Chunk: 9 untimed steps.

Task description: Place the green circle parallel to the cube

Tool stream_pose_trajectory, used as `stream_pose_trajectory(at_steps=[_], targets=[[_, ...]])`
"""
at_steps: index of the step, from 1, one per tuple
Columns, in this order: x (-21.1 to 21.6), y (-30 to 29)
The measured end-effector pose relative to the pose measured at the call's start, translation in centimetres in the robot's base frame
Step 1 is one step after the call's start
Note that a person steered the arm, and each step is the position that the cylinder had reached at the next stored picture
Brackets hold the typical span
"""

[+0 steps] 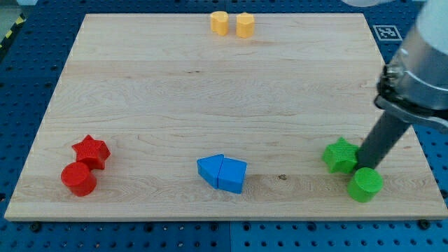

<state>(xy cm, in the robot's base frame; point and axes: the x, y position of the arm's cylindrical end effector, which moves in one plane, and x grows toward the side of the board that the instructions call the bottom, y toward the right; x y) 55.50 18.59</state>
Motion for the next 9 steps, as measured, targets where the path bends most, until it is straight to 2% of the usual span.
stream_pose_trajectory(at_steps=[1, 3, 4, 5, 6, 7, 9], targets=[[-0.6, -2.5], [-4.7, -7.8], [-3.4, -3.0], [1.0, 2.9], [4.4, 3.8], [6.2, -0.6], [6.3, -2.3]])
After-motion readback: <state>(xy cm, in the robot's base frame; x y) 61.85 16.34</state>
